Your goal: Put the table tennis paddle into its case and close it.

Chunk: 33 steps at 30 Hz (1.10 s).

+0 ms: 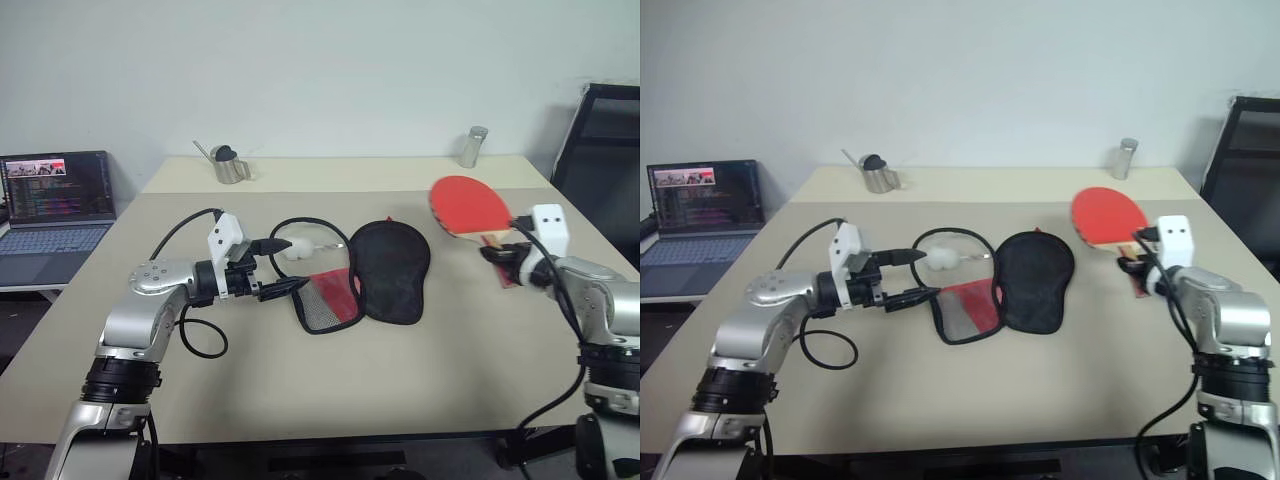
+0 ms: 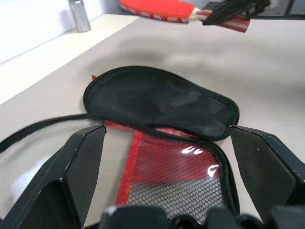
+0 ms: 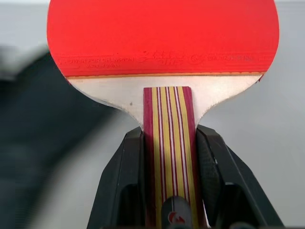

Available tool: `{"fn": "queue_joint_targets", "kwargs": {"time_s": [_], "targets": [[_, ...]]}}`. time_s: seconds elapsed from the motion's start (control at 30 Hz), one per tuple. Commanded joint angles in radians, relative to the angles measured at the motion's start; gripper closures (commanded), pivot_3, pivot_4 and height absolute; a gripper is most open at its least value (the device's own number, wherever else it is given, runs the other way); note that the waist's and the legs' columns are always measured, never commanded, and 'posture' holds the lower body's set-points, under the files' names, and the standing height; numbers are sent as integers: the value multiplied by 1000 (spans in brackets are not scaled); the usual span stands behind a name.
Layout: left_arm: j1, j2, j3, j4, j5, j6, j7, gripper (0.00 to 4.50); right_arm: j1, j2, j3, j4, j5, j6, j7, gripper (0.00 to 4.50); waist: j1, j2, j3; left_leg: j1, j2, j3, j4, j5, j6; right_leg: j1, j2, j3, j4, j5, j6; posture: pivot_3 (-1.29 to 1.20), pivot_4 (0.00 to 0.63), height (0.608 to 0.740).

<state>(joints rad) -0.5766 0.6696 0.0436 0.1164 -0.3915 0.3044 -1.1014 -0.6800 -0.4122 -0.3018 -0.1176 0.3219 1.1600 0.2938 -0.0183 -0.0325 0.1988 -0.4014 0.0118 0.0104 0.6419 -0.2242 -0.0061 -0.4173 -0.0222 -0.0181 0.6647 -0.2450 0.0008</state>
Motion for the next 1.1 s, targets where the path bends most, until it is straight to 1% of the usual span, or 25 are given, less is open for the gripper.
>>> {"fn": "queue_joint_targets", "kwargs": {"time_s": [0.03,0.13,0.17,0.3,0.4,0.6,0.83,1.1], "targets": [[-9,12,29,-20,-6,-28,1,0,-47,124,-24,-146,26,116,-122,3421,1,0,0,-1,0,0,0,0,0,-1,0,0,0,0,0,0,150,740],[-17,13,26,-17,-10,-26,-6,0,-67,251,-5,-150,7,137,-204,3421,1,0,0,-3,0,0,1,0,0,-3,0,0,1,1,-2,0,150,740],[-19,14,25,-16,-10,-26,-9,0,-70,279,8,-137,-4,125,-225,3421,3,0,0,-4,-1,0,1,0,0,-4,0,0,1,3,-5,0,150,740],[-27,17,25,-13,-9,-26,-11,0,-55,354,58,-112,-37,87,-284,3421,8,0,0,-7,-1,-1,1,0,0,-5,-1,-1,-1,3,-5,0,150,740],[-26,18,26,-13,-8,-27,-11,0,-34,387,89,-90,-58,53,-309,3421,7,0,0,-7,-1,0,1,0,0,-6,0,-1,-1,3,-5,0,150,740],[-23,18,25,-19,-8,-26,-9,0,-12,409,134,25,-101,-61,-334,3421,4,0,0,-7,-1,0,1,0,0,-6,0,-1,-1,3,-5,0,150,740],[-29,16,21,-19,-6,-28,-8,0,-21,400,155,151,-151,-177,-354,3421,-9,0,0,-7,-1,0,1,0,0,-6,0,-1,0,3,-5,0,150,740],[-34,12,18,-17,-3,-31,-6,0,-22,416,179,156,-149,-168,-346,3421,-11,0,0,-7,-1,0,1,0,0,-6,0,-1,0,3,-5,0,150,740]]}}
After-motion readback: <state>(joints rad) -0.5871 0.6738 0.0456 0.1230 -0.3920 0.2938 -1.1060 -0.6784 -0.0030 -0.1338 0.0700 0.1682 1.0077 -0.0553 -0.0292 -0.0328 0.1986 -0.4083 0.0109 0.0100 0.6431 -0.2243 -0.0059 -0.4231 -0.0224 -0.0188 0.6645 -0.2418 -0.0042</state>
